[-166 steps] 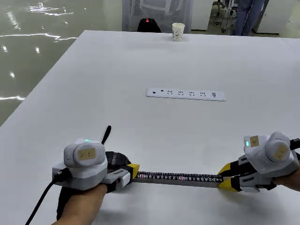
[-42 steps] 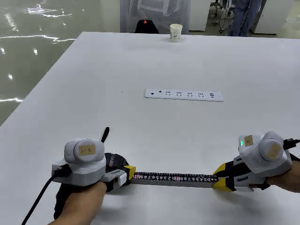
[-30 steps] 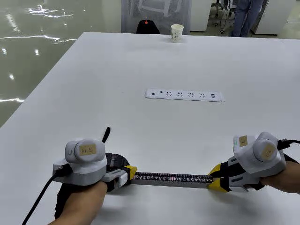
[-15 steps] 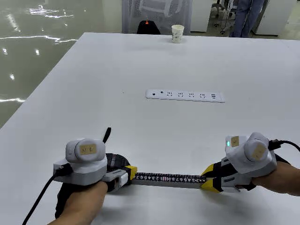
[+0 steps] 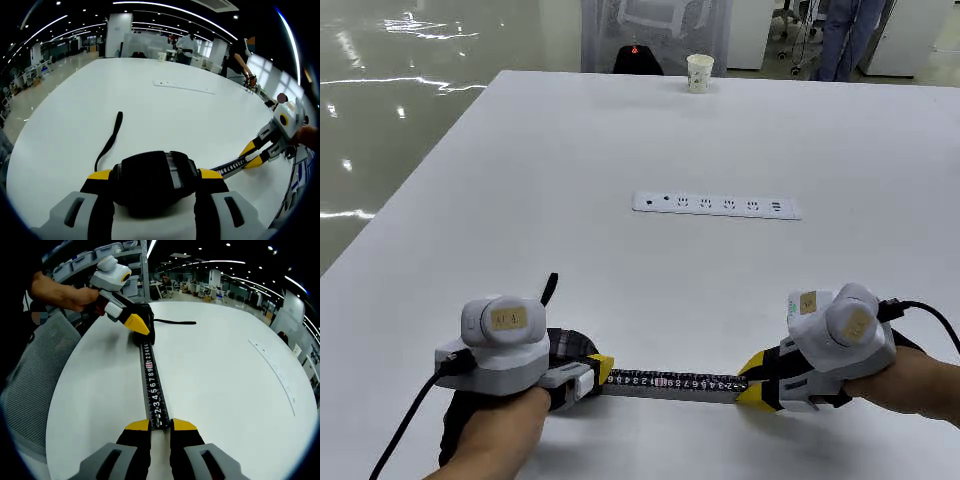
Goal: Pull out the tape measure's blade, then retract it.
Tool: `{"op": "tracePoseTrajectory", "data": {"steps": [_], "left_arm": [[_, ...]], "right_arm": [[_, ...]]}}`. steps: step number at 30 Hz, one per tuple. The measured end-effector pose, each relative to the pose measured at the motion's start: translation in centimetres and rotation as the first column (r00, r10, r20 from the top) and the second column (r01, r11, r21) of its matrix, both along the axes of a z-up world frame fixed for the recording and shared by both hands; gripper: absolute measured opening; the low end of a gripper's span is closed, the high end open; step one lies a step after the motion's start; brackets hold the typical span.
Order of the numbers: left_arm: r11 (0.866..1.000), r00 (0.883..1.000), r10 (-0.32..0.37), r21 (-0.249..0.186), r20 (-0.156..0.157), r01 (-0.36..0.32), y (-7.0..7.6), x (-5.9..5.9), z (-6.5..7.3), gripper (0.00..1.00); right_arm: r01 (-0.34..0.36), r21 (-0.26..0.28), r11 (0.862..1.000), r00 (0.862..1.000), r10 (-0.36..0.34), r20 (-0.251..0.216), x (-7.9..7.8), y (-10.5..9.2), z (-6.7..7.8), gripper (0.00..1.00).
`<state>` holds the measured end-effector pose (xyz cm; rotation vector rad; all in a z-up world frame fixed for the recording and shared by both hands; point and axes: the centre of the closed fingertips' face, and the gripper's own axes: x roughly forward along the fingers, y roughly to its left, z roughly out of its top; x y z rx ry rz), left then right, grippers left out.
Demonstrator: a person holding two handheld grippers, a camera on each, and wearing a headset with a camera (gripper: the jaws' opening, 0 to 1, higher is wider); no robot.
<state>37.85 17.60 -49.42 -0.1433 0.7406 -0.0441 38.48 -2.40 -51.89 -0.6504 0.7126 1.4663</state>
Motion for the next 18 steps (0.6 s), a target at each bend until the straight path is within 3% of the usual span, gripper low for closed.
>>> {"op": "tracePoseTrajectory", "data": {"steps": [18], "left_arm": [[1.0, 1.0, 0.0, -0.006, -0.002, 0.0, 0.0, -0.1, 0.0, 0.6]], "right_arm": [[-0.005, 0.017, 1.0, 1.0, 0.005, -0.003, -0.3, 1.7, 0.0, 0.1]]}}
